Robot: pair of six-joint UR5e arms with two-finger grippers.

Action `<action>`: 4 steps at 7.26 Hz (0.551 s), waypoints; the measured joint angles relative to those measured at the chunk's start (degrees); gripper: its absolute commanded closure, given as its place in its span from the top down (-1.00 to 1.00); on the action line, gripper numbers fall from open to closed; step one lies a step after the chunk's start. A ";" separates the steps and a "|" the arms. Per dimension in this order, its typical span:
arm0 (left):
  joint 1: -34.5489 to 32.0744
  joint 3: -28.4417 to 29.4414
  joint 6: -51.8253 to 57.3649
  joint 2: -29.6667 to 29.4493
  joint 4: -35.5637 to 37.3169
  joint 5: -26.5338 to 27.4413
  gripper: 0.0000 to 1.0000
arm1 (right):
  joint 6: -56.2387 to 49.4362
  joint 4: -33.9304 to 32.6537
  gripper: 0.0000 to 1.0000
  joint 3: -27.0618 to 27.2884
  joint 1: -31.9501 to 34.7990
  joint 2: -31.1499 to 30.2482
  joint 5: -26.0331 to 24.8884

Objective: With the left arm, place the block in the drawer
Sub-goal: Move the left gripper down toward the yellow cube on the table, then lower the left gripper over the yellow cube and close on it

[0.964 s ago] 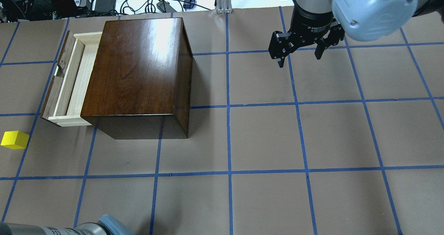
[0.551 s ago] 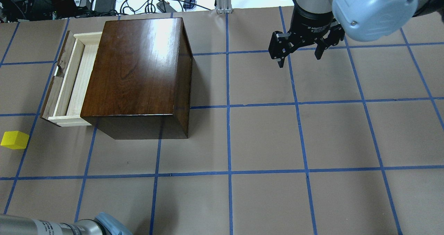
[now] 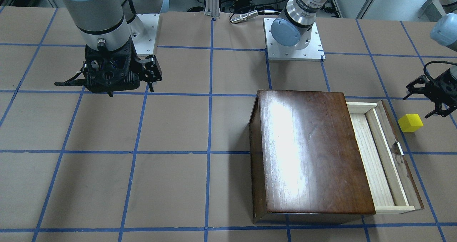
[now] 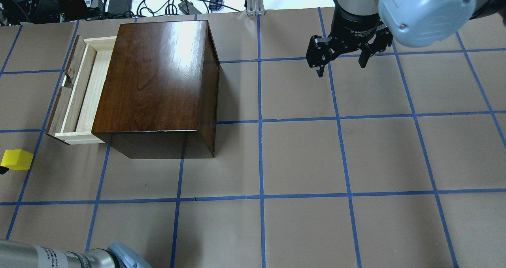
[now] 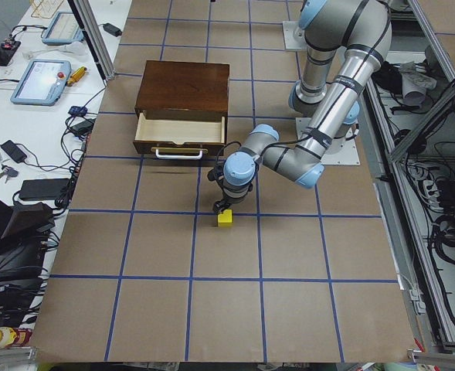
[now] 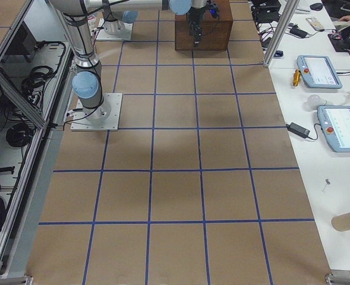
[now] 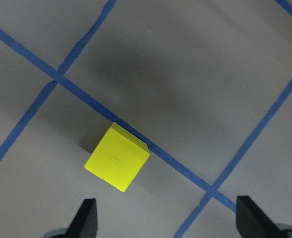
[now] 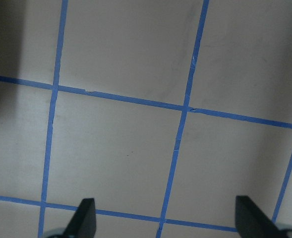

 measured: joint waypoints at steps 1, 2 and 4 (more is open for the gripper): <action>0.00 -0.02 3.35 -0.21 0.07 -0.23 1.00 | 0.00 0.00 1.00 -0.01 0.00 0.00 0.00; 0.01 0.01 10.70 -0.49 0.23 -0.12 1.00 | 0.00 0.00 1.00 -0.01 0.00 0.00 0.00; -0.01 -0.01 23.83 -1.24 0.15 0.14 1.00 | -0.02 0.00 1.00 -0.01 0.00 0.00 0.00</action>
